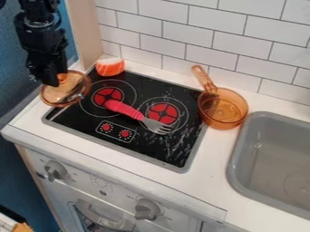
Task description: Move the orange lid to the lower right corner of the stove
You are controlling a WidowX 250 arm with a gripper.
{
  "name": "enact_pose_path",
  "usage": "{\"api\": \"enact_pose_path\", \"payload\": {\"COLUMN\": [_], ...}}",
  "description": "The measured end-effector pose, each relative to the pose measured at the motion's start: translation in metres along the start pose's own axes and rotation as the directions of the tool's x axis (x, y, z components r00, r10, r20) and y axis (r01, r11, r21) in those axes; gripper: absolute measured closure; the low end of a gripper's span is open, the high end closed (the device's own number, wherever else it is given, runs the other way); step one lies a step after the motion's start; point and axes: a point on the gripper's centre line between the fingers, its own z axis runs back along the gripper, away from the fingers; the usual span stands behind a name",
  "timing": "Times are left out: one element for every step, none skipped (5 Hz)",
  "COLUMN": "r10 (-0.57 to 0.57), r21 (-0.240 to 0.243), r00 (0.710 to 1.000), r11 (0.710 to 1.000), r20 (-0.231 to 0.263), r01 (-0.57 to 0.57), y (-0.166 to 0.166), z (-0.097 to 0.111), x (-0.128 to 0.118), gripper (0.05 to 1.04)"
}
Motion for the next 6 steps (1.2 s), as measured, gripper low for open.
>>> {"api": "enact_pose_path", "payload": {"r10": [-0.12,-0.255,-0.387,-0.472,-0.526,-0.569], "r21": [-0.04,-0.028,-0.01,-0.009,-0.008,0.017], "r00": [0.99,0.959,0.906,0.863,0.834,0.81], "r11": [0.992,0.967,0.92,0.878,0.847,0.817], "r20": [-0.07,-0.126,-0.172,-0.181,-0.168,-0.141], "r01": [0.117,0.253,0.391,0.478,0.532,0.576], "y": [0.004,0.013,0.022,0.026,0.029,0.033], "z": [0.019,0.019,0.018,0.013,0.003,-0.016], "x": [-0.032,-0.077,-0.129,-0.163,-0.19,-0.211], "gripper": [0.713,0.713,0.712,0.713,0.713,0.713]}}
